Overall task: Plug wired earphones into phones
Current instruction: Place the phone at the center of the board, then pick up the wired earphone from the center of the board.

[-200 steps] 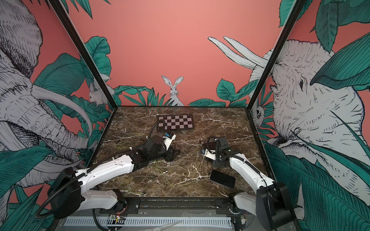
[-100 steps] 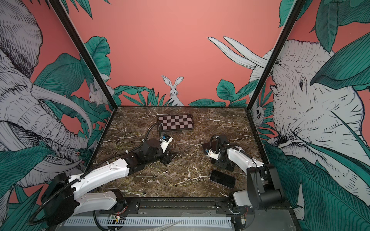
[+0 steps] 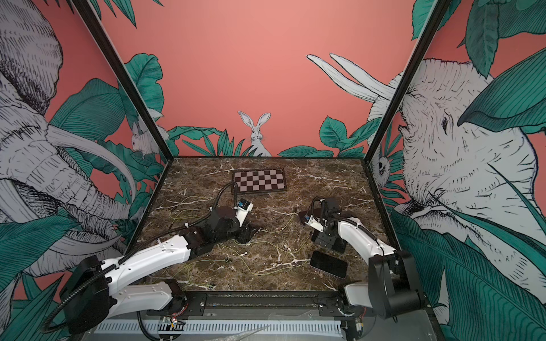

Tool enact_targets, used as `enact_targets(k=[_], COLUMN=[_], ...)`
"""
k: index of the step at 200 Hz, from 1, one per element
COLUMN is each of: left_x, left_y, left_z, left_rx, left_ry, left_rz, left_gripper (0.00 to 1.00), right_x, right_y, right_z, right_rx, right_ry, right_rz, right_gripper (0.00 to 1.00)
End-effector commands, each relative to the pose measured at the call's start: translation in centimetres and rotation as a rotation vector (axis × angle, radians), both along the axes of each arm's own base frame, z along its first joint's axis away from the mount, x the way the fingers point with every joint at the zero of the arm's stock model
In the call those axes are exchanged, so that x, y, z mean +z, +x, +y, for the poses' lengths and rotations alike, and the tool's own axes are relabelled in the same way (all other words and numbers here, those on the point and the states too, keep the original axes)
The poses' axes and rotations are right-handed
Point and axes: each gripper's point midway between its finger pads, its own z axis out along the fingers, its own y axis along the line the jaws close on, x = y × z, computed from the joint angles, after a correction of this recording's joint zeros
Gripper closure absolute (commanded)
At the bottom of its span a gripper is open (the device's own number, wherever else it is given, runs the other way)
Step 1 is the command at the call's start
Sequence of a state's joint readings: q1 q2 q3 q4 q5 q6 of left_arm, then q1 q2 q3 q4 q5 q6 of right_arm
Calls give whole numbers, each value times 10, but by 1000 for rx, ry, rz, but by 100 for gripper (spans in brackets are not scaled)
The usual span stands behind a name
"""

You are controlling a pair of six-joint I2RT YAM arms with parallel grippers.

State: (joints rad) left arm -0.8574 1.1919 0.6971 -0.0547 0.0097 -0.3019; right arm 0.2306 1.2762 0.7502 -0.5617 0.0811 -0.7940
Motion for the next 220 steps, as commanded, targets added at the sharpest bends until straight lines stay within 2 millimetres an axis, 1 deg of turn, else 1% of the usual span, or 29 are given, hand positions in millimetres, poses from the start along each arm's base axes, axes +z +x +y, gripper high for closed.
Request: enact_targets(k=[1, 7, 11, 19, 33, 55, 70, 82, 106, 121, 125, 126, 129, 136, 149, 161, 176, 191, 207, 220], left_x=[11, 10, 10, 9, 7, 5, 4, 3, 4, -2, -1, -3, -2, -5, -6, -11, -23, -34, -45, -54], left_y=[6, 7, 8, 9, 11, 14, 17, 18, 22, 27, 29, 29, 31, 34, 40, 45, 54, 61, 69, 76], left_z=[7, 8, 8, 8, 10, 13, 13, 10, -13, -28, -34, -34, -39, -47, -67, -84, -105, -126, -143, -151], left_rx=[74, 89, 97, 112, 144, 175, 195, 191, 110, 77, 66, 64, 57, 42, 9, -8, -25, -44, -53, -51], left_ry=[-22, -27, -33, -44, -49, -42, -32, -28, -1, 59, 74, 84, 92, 130, 179, 223, 251, 256, 270, 291], left_rz=[-5, 2, 5, 12, 26, 41, 48, 54, 87, 119, 116, 120, 114, 106, 82, 78, 91, 107, 107, 111], left_gripper=[41, 41, 41, 41, 41, 41, 41, 42, 48, 52, 52, 53, 53, 53, 53, 53, 53, 53, 53, 53], right_x=[58, 72, 80, 97, 116, 124, 125, 122, 113, 105, 103, 103, 100, 97, 92, 92, 94, 97, 96, 95], right_y=[43, 52, 54, 59, 58, 53, 53, 55, 52, 46, 44, 44, 42, 38, 29, 22, 13, 7, 0, -4], right_z=[-10, -14, -17, -23, -28, -21, -9, -2, 3, 1, 0, -1, -2, -4, -8, -13, -20, -22, -24, -26], right_rx=[-227, -311, -373, -493, -644, -763, -819, -865, -957, -999, -1010, -1015, -1025, -1044, -1074, -1099, -1134, -1140, -1153, -1154], right_ry=[88, 132, 163, 233, 341, 458, 542, 593, 626, 633, 633, 635, 632, 634, 635, 635, 635, 651, 669, 672], right_rz=[-336, -426, -472, -551, -594, -528, -456, -398, -324, -306, -305, -308, -305, -307, -313, -328, -351, -365, -375, -384], right_gripper=[3, 3, 1, 1, 1, 1, 1, 1, 1, 1, 1, 1, 1, 3, 3, 6, 9, 10, 11, 11])
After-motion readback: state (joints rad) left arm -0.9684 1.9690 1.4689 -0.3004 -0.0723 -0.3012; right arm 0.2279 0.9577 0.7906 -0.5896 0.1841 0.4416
